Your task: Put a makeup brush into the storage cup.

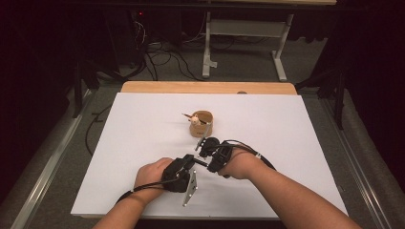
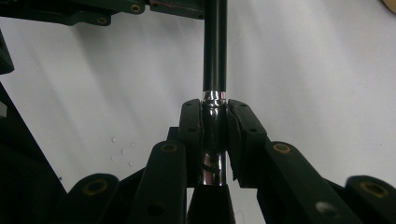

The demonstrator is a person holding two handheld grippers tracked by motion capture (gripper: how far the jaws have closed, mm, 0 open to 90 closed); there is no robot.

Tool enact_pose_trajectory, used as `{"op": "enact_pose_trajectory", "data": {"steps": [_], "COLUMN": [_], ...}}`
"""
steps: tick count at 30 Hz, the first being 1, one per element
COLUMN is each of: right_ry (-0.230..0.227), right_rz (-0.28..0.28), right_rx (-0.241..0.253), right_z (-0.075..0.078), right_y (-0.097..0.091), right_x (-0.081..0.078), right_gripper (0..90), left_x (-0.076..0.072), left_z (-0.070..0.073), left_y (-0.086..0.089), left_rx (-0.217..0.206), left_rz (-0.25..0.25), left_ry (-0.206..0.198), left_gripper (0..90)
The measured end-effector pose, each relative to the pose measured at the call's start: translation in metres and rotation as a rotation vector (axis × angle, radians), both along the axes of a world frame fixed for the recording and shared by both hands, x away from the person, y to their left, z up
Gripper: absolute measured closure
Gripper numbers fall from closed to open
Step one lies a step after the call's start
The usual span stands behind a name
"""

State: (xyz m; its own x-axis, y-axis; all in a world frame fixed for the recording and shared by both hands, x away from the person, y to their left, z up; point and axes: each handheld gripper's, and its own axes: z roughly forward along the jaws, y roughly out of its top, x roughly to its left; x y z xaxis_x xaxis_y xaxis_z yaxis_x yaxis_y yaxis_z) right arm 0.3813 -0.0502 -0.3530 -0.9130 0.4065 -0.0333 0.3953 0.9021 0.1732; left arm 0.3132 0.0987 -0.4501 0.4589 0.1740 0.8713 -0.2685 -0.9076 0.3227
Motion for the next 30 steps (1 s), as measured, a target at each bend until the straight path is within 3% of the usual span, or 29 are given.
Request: {"op": "enact_pose_trajectory", "data": {"steps": [13,30], "right_ry": [-0.015,-0.025], "right_rz": [-0.007,-0.012], "right_rx": [0.005,0.014], "right_z": [0.0023,0.0078], "right_y": [-0.0007,-0.0024], "right_x": [0.0018,0.0013], "right_gripper": [78.4,72.4], "left_x": [0.0017,0.0015], "left_z": [-0.0014,-0.0005], "left_y": [0.0002,0.0006], "left_rx": [0.03,0.025], "left_rz": [-0.01,-0.016], "left_ry": [0.018,0.034], "left_gripper": [77.2,78.6]}}
